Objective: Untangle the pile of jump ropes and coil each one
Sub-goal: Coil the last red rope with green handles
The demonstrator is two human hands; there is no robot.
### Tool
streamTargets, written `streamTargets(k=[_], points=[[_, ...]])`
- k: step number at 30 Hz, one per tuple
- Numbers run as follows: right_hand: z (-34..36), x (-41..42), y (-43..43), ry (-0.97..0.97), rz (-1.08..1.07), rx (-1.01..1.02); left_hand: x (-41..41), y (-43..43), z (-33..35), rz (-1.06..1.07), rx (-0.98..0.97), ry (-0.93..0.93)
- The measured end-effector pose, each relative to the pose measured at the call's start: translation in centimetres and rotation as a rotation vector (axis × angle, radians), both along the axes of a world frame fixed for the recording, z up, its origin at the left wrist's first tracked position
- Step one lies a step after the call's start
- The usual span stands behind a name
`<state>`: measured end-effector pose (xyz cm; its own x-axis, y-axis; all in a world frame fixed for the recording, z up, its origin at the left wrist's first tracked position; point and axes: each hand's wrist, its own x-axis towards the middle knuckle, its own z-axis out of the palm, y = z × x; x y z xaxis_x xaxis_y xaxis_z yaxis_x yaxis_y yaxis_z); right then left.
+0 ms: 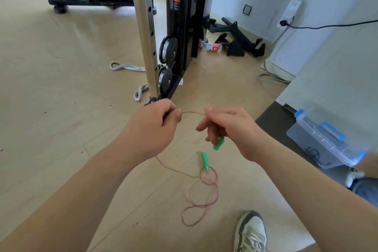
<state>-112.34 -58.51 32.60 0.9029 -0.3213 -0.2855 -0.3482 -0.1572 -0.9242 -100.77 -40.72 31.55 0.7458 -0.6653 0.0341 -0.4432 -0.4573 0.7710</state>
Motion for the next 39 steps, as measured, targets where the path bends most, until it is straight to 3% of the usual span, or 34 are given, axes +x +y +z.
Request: streamTargets(k=[5, 8, 11, 15, 18, 21, 23, 25, 27, 31, 37, 39], points=[[0.3, -0.2, 0.6, 0.061, 0.063, 0.082, -0.4, -0.3, 0.1, -0.007, -0.146, -0.134], [1.1, -0.3, 1.1, 0.085, 0.079, 0.252, 0.3, -0.2, 0.5, 0.031, -0.191, -0.215], [1.7, -0.4, 1.6, 0.002, 0.003, 0.467, -0.1, -0.2, -0.2, -0.017, -0.051, -0.151], [1.5, 0.2, 1.8, -0.132, -0.252, 0.692, -3.0, -1.4, -1.1, -0.226, 0.187, 0.003], [0.0, 0.6, 0.6, -0.188, -0.410, 0.552, -4.7, -1.5, -0.8, -0.354, 0.328, 0.059], [-1.2, 0.1, -0.4, -0.144, -0.395, -0.026, -4.7, -0.9, 0.4, -0.369, 0.334, 0.229], [-1.6, -0.4, -0.8, -0.152, -0.262, -0.248, -3.8, -0.7, 1.3, -0.292, 0.153, 0.238], [-1.1, -0.8, -0.6, -0.132, -0.146, -0.218, -2.5, -0.6, 1.6, -0.171, -0.106, 0.160], [-0.1, -1.0, 0.0, -0.061, 0.019, -0.151, -1.3, -0.5, 1.2, -0.097, -0.234, 0.047], [1.1, -1.4, 1.1, 0.027, 0.212, -0.118, -0.3, -0.3, -0.8, -0.121, -0.109, -0.072], [1.4, -0.8, 1.5, -0.206, -0.199, 0.464, -3.0, -1.1, -2.6, -0.324, 0.229, -0.085], [0.7, -0.5, 1.1, -0.208, -0.313, 0.328, -5.0, -1.4, -2.5, -0.463, 0.287, -0.082]])
